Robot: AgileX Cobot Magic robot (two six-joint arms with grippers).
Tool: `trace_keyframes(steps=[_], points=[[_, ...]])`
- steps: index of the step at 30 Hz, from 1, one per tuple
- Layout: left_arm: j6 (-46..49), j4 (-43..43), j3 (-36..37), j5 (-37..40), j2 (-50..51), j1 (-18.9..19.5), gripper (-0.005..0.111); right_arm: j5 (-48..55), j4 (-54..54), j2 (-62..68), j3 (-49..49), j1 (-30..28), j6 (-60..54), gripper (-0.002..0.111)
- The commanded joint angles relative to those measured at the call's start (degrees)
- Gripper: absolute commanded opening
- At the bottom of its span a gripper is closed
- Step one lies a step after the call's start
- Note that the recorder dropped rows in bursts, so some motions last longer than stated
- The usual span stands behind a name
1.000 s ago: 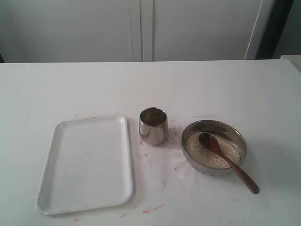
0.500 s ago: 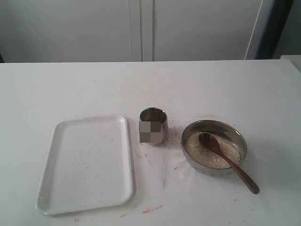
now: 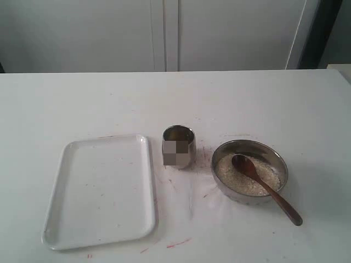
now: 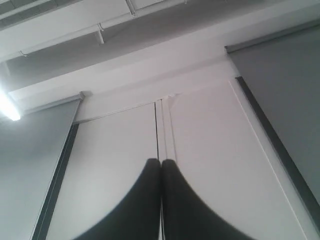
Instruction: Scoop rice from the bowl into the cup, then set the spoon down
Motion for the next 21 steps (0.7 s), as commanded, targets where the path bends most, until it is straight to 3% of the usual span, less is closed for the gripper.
trace_keyframes(steps=[1, 10, 21], points=[[0.0, 0.0, -0.3, 0.2, 0.0, 0.1, 0.014, 10.1, -2.7, 2.6, -10.0, 0.4, 0.3, 0.0], [0.0, 0.0, -0.3, 0.2, 0.0, 0.1, 0.014, 20.2, -3.5, 12.9, -24.8, 4.1, 0.4, 0.0], [0.0, 0.0, -0.3, 0.2, 0.0, 0.1, 0.014, 31.9, -4.5, 21.6, -33.1, 6.0, 0.4, 0.0]])
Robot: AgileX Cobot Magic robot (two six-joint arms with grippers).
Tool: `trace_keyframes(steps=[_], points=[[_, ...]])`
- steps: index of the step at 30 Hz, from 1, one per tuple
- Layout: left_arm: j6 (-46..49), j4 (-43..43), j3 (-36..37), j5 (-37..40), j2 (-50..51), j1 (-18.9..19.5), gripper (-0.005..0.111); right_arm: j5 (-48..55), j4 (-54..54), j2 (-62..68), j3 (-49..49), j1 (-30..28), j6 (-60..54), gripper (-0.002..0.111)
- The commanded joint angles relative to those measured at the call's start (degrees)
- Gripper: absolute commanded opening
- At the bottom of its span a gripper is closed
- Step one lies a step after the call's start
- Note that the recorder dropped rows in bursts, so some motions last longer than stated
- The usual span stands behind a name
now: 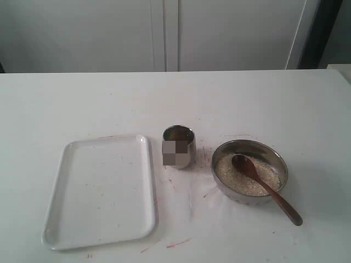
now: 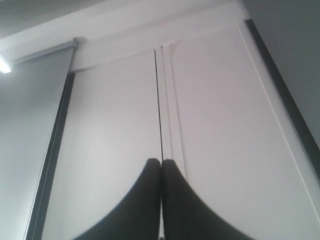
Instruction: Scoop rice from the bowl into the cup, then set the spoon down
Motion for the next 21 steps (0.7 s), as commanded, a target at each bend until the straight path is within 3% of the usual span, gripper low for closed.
trace_keyframes(steps=[1, 12, 21], points=[[0.0, 0.0, -0.3, 0.2, 0.0, 0.1, 0.014, 7.6, -0.4, 3.3, -2.6, 0.3, 0.4, 0.0], [0.0, 0.0, -0.3, 0.2, 0.0, 0.1, 0.014, 27.9, 0.7, 12.6, -5.3, 4.5, -1.3, 0.0], [0.0, 0.0, -0.3, 0.2, 0.0, 0.1, 0.014, 46.8, 16.6, 22.0, -7.2, 8.2, -24.0, 0.0]])
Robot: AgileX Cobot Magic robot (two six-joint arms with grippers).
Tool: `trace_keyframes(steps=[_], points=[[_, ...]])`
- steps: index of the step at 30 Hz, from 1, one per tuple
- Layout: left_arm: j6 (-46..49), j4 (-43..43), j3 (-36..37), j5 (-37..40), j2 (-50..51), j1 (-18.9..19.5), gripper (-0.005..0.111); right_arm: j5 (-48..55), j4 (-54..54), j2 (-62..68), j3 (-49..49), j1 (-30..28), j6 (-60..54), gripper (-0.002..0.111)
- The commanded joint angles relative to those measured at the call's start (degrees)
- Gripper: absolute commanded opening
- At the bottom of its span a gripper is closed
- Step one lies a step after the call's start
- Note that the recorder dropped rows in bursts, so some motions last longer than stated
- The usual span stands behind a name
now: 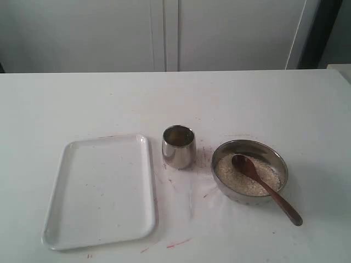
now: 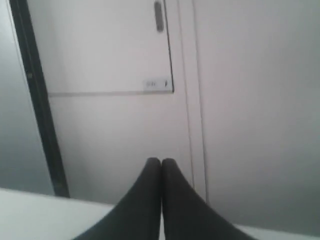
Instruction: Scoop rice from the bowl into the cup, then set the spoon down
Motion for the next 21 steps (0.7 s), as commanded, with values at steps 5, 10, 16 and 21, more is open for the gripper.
trace_keyframes(steps=[5, 10, 16, 21], points=[[0.0, 0.0, -0.3, 0.2, 0.0, 0.1, 0.014, 16.3, 13.1, 8.5, -0.9, 0.9, -17.1, 0.0], [0.0, 0.0, -0.3, 0.2, 0.0, 0.1, 0.014, 22.8, 14.5, 12.4, -0.9, 0.9, -19.6, 0.0], [0.0, 0.0, -0.3, 0.2, 0.0, 0.1, 0.014, 28.1, 19.6, 16.0, -0.9, 0.9, -25.6, 0.0], [0.0, 0.0, -0.3, 0.2, 0.0, 0.1, 0.014, 32.5, 22.5, 18.6, -0.9, 0.9, -27.1, 0.0]])
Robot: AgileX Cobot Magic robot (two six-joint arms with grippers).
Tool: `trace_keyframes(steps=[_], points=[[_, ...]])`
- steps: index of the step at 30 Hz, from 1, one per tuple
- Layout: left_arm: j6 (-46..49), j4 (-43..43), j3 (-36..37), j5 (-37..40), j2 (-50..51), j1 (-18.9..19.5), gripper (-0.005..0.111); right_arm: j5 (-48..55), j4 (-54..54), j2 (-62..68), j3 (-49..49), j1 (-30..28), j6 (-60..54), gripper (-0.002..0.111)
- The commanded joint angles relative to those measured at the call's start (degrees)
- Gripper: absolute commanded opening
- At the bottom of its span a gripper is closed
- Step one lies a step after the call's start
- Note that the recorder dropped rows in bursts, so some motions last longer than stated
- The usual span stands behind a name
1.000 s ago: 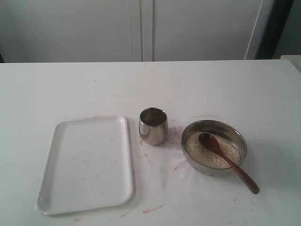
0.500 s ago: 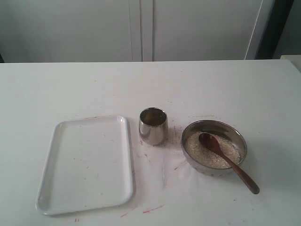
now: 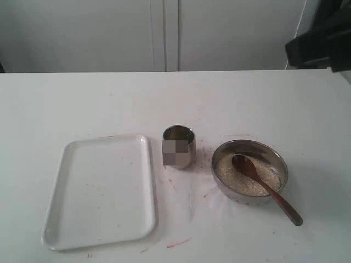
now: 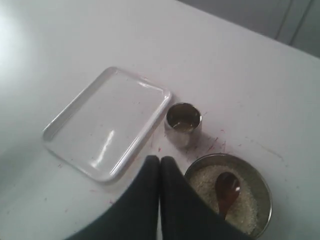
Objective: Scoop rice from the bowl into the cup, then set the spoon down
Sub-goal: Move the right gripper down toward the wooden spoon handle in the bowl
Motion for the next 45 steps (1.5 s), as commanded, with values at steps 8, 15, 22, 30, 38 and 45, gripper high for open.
trace_keyframes(steps=[8, 15, 22, 30, 38, 45], points=[[0.0, 0.0, -0.3, 0.2, 0.0, 0.1, 0.014, 8.4, 2.1, 7.3, -0.5, 0.1, -0.1, 0.0], [0.0, 0.0, -0.3, 0.2, 0.0, 0.1, 0.014, 12.7, 1.6, 13.4, -0.5, 0.1, 0.6, 0.0], [0.0, 0.0, -0.3, 0.2, 0.0, 0.1, 0.014, 13.3, -2.4, 18.7, -0.5, 0.1, 2.9, 0.0], [0.0, 0.0, -0.3, 0.2, 0.0, 0.1, 0.014, 13.3, -11.8, 21.4, -0.3, 0.2, 7.8, 0.0], [0.0, 0.0, -0.3, 0.2, 0.0, 0.1, 0.014, 13.3, -11.9, 21.9, -0.3, 3.9, 1.3, 0.0], [0.0, 0.0, -0.3, 0.2, 0.0, 0.1, 0.014, 13.3, -11.4, 21.9, -0.3, 4.9, 2.5, 0.0]])
